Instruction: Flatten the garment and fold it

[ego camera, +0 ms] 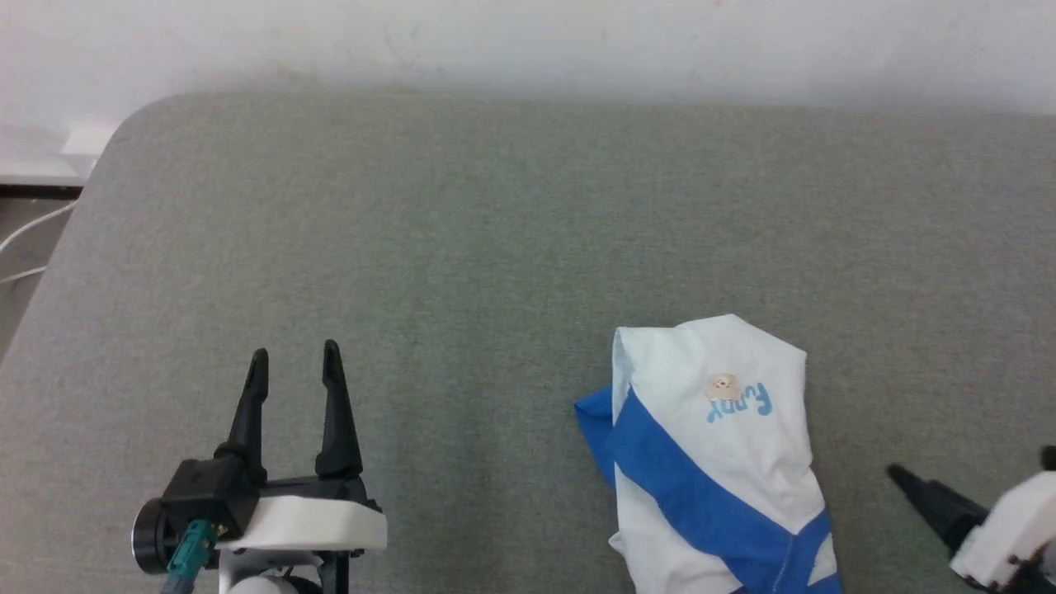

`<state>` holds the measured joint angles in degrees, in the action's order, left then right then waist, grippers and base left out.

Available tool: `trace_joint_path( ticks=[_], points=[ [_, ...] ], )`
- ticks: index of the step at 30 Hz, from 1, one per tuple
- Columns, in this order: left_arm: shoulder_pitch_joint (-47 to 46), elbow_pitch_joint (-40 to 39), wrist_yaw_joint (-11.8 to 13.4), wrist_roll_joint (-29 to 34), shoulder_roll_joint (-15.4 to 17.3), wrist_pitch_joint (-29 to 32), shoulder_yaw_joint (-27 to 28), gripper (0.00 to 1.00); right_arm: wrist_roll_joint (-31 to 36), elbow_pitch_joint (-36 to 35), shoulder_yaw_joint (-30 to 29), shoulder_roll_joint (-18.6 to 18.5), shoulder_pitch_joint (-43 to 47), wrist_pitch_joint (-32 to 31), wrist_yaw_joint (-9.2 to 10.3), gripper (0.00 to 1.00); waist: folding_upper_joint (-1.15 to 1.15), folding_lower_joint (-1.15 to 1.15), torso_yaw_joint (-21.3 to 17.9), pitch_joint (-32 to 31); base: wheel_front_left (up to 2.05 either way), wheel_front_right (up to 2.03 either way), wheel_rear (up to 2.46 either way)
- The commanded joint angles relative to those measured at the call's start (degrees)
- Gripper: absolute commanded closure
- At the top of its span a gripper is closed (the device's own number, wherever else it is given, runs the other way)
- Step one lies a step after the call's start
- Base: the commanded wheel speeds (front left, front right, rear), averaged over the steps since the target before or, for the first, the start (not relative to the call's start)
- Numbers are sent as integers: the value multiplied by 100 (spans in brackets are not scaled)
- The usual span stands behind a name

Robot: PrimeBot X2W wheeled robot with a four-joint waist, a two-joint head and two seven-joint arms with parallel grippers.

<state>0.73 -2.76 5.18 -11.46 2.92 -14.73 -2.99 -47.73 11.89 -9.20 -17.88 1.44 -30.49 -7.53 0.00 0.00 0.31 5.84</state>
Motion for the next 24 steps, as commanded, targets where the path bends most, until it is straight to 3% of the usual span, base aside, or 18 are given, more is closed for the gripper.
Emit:
trace_joint_path(
  ticks=[1, 9, 14, 15, 16, 17, 24],
  points=[
    [-69, -4, 30, -22, -4, -27, -21, 0, -171, 31, 99, 84, -140, -134, 4, 0, 0, 0, 163, 91, 0, 0, 0],
    [-218, 37, 15, -70, -4, -27, -98, 0, -1166, 588, 667, 339, -723, -703, 4, 0, 0, 0, 377, 224, 0, 0, 0],
    [-275, 64, 11, -77, -4, -27, -112, 0, -1355, 1042, 1070, 319, -943, -838, 4, 0, 0, 0, 413, 290, 0, 0, 0],
    [-281, 69, 11, -78, -4, -27, -116, 0, -1399, 1096, 1153, 318, -982, -863, 4, 54, 0, 0, 412, 300, 0, 0, 0],
    [-288, 72, 10, -79, -4, -27, -121, 0, -1415, 1135, 1244, 305, -1022, -864, 4, 88, 0, 0, 410, 312, 0, 0, 0],
    [-299, 75, 10, -78, -4, -27, -126, 0, -1460, 1171, 1319, 309, -1057, -867, 4, 100, 0, 0, 405, 323, 0, 0, 0],
    [-271, 174, -37, -32, -4, -27, -131, 0, -1645, 1062, 1900, 159, -1235, -668, 4, 100, 0, 0, 273, 117, 0, 0, 0]
  ],
)
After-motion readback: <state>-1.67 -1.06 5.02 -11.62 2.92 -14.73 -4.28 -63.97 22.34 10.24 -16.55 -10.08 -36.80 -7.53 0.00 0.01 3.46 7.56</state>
